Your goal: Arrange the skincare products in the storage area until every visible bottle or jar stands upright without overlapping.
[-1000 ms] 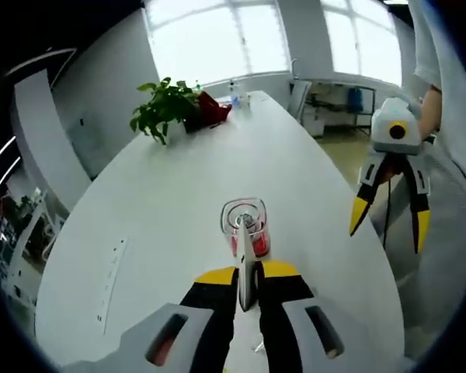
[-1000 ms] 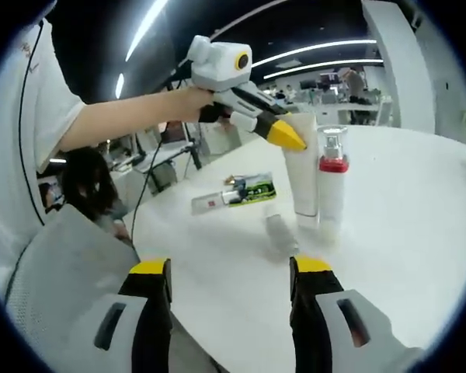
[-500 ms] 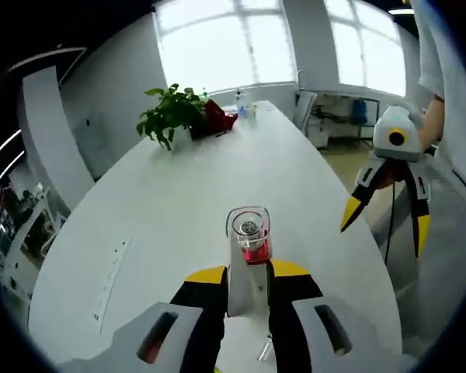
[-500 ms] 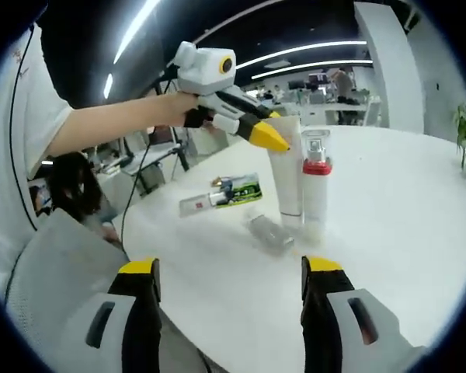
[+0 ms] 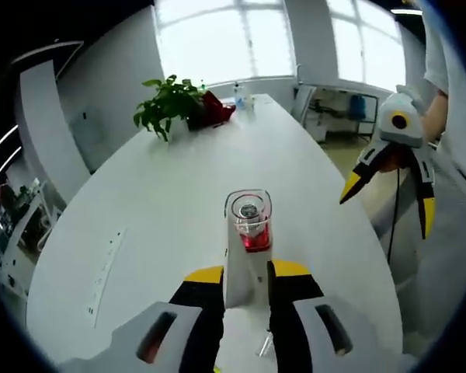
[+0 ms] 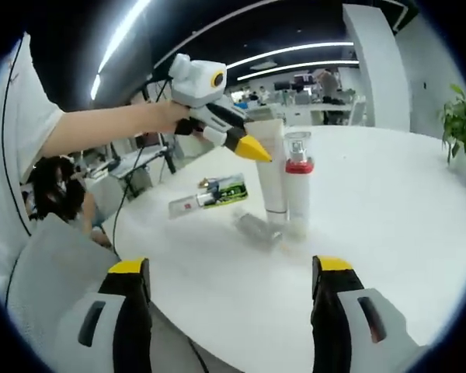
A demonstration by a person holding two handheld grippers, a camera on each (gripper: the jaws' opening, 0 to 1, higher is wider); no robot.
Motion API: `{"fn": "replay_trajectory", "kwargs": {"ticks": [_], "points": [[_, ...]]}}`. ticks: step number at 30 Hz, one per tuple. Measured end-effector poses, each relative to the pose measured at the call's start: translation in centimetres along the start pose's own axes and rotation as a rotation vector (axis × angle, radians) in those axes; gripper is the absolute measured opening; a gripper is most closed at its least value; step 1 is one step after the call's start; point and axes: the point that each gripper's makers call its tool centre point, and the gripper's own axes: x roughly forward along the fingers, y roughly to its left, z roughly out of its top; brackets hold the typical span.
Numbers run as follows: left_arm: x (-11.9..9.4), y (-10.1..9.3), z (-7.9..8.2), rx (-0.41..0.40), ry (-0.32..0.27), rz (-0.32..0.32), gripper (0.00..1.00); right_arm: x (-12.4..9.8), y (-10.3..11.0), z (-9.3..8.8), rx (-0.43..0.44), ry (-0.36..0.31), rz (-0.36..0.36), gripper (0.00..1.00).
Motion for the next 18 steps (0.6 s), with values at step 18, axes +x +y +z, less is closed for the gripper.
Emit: {"fn": "replay_trajectory", "kwargs": {"ticks": [18], "points": [[0.06,0.08,-0.89,-0.161,-0.004,-0.030,0.17,0.05,0.00,-0.50,0.010,0.010,-0.002,0.85]]}}
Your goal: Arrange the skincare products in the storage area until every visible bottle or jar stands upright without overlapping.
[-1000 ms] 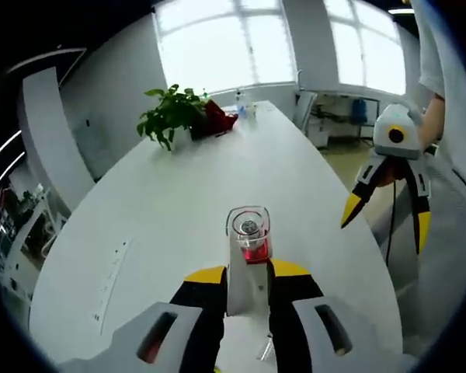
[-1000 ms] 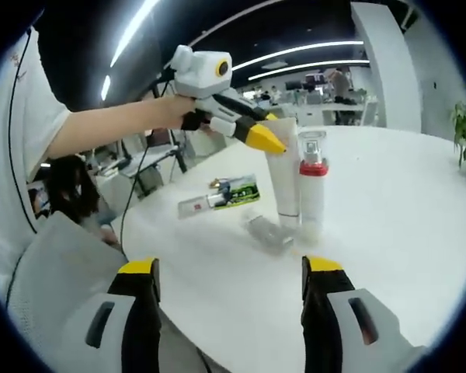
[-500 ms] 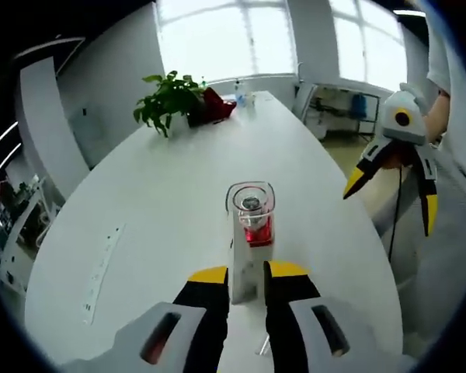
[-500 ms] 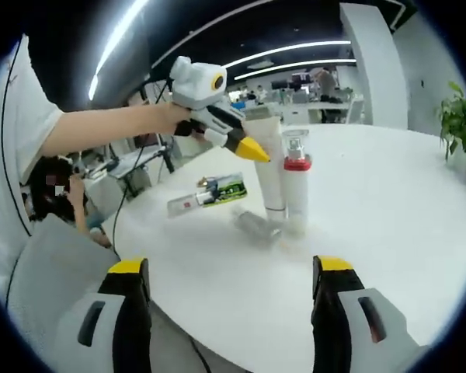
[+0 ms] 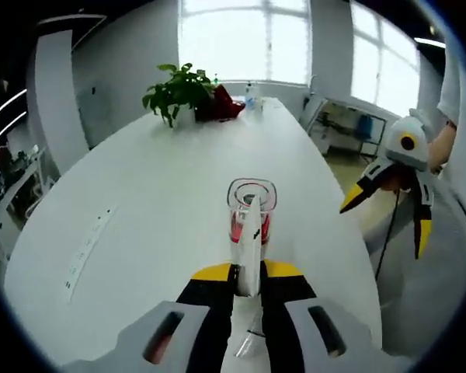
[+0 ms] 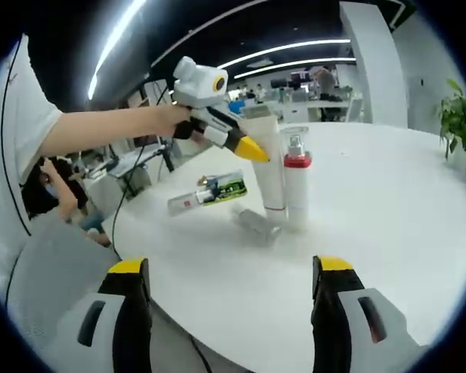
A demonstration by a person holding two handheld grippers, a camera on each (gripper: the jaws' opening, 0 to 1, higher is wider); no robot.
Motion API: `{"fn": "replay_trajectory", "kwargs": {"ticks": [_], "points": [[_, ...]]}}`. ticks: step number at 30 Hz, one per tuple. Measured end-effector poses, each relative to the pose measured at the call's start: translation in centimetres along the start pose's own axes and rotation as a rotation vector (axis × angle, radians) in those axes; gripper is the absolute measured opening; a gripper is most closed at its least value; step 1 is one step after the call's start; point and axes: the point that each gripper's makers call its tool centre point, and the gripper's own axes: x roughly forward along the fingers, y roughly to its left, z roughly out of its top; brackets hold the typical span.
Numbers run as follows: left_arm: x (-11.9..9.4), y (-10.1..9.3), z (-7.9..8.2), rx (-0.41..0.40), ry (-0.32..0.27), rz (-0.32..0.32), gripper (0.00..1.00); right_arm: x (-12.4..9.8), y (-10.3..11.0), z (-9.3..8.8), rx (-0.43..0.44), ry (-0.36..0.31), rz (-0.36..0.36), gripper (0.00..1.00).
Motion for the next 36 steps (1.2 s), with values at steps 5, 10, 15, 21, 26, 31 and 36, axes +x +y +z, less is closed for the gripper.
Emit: {"fn": "replay_trajectory", "kwargs": {"ticks": [5,10,15,21,26,31,36], "points": [[0.0,-0.3,-0.2,-0.015,-0.002,-0.010,0.17,0.0,0.0,0.0,0.001,0.000,-0.001,0.85],[0.0,-0.1,-0.1,0.006,-0.018,-0.009,0.18,0.1,0.0,-0.1,0.001,0.001,0.000,0.85],[0.1,-1.6,0.3,0.013,-0.018,-0.006,0.19,0.1,0.0,-0.2,-0.002,0.004,-0.001,0.86],[0.1,-2.0,0.1,0.012,-0.019,0.009,0.29,0.0,-0.1,-0.1,-0.007,0.005,-0.009,0.88],[-0.8,-2.3,-0.1,0.000,-0.009,0.042,0.37,-0.2,-0.3,0.2,-0.016,0.006,-0.017,0.88],[-3.2,-1.6,-1.0,-0.067,-0.038,0.114,0.43,-0.4,-0.6,1.2,-0.025,-0.010,-0.033,0.88],[-6.8,-3.0,-2.3,-0.159,-0.087,0.189,0.50,-0.6,-1.3,1.9,-0.015,-0.028,-0.058,0.89]]}}
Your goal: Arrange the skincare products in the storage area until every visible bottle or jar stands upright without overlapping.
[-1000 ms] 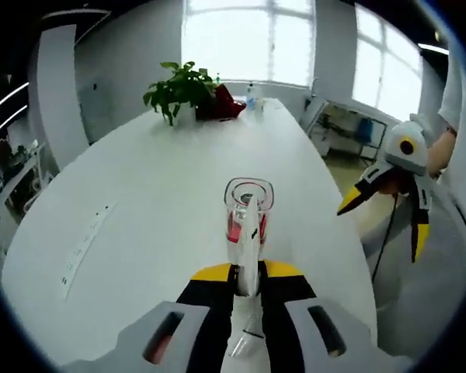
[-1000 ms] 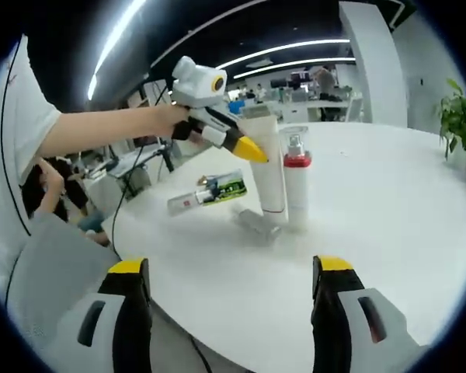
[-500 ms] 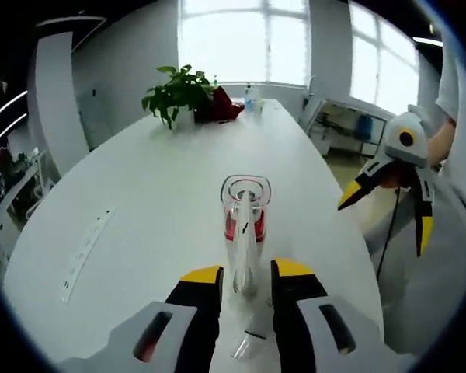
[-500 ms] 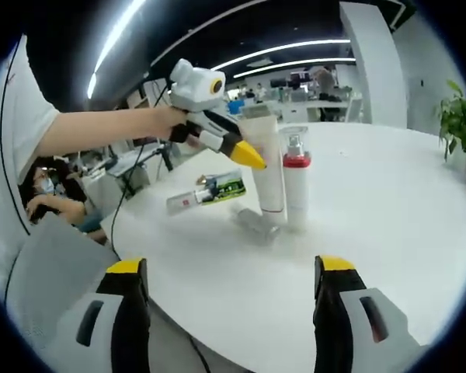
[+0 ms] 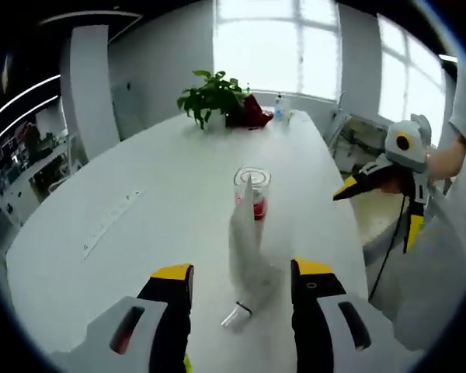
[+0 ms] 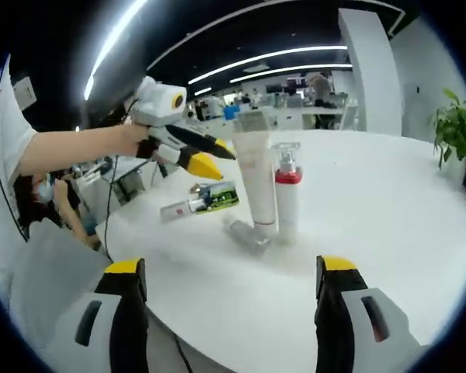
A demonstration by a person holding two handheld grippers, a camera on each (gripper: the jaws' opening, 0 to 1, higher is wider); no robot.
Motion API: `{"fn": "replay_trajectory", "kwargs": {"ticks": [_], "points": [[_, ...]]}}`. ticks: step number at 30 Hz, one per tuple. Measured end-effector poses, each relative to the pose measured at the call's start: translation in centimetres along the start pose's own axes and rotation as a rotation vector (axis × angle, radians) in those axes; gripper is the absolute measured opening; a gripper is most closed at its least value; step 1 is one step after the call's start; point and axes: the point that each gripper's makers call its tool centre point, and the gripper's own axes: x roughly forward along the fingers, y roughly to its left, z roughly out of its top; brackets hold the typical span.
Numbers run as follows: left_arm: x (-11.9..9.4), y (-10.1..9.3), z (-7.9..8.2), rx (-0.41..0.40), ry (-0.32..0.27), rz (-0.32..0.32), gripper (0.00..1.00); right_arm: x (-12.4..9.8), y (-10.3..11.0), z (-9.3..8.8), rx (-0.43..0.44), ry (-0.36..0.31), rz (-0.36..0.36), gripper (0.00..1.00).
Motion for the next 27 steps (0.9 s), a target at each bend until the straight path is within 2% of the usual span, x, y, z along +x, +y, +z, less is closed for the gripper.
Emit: {"fn": "replay_trajectory", "kwargs": {"ticks": [2,6,8,13,15,21,27], "points": [[-1.7,0.8,-1.3,-0.051,-0.005,0.030,0.53,-0.1,-0.4,0.3,0.001,-0.008,-0.014,0.90],[-5.1,-0.9,-3.2,-0.107,-0.026,0.102,0.61,-0.5,-0.5,1.2,0.008,-0.029,-0.040,0.91],[-6.4,-0.8,-4.2,-0.146,-0.042,0.126,0.65,-0.6,-0.5,1.5,0.008,-0.037,-0.048,0.92],[-10.7,-0.3,-7.5,-0.280,-0.084,0.242,0.75,-0.6,0.1,2.0,0.005,-0.050,-0.054,0.96],[-12.2,-0.2,-8.7,-0.308,-0.092,0.289,0.79,-0.7,0.6,2.1,-0.004,-0.045,-0.049,0.96],[-15.1,-2.1,-10.6,-0.360,-0.101,0.350,0.90,-0.7,1.0,1.8,-0.014,-0.028,-0.048,0.99],[-17.5,-3.5,-12.1,-0.444,-0.126,0.411,0.93,-0.8,1.6,2.5,-0.010,-0.025,-0.044,1.00]]}}
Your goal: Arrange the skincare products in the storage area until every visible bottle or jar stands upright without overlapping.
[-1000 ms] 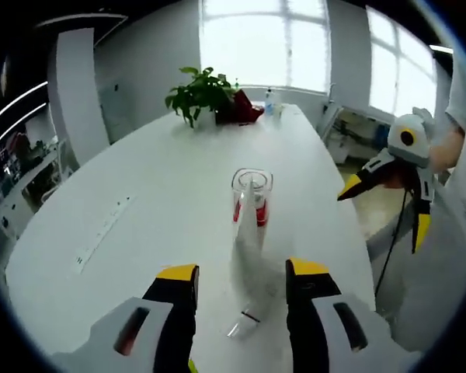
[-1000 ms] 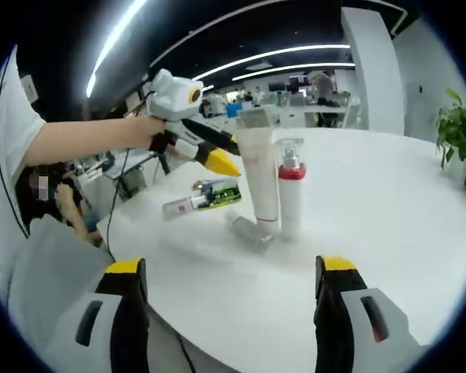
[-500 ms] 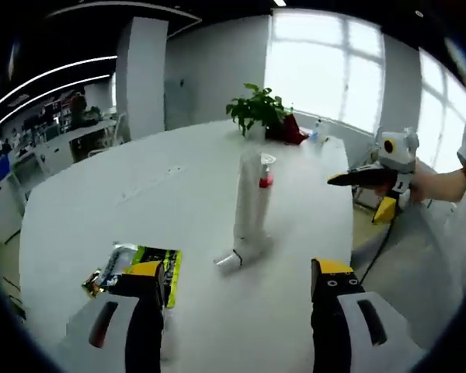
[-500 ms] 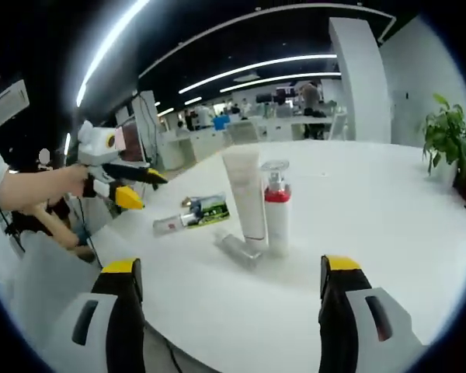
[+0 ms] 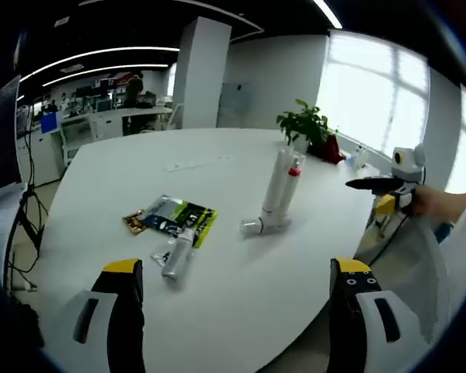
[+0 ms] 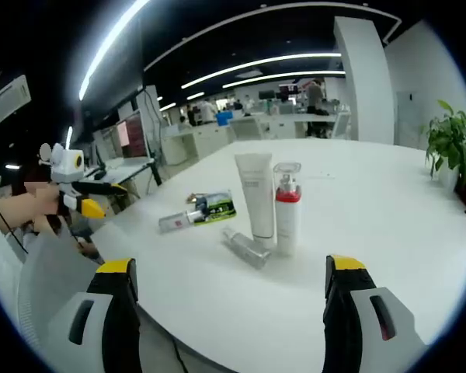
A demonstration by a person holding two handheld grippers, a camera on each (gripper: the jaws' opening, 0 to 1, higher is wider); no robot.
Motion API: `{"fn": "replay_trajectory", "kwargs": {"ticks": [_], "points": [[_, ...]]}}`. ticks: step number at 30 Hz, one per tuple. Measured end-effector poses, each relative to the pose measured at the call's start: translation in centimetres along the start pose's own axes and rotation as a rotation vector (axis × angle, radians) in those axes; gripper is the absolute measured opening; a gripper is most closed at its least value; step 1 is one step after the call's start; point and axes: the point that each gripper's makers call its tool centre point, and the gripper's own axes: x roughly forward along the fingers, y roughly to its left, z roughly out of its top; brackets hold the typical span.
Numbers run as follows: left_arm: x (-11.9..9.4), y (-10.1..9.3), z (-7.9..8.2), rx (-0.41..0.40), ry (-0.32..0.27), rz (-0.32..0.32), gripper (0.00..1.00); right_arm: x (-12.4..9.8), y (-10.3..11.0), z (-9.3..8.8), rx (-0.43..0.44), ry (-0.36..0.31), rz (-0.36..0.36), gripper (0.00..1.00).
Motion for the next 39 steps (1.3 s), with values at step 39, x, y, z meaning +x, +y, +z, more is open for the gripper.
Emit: {"fn": "replay_trajectory", "kwargs": {"ticks": [39], "points": [[-1.8,-1.6,-1.2,-0.011,-0.102,0.078,0.88,1.4,3.3,-3.1,-0.078,0.203,0.079,0.94]]}}
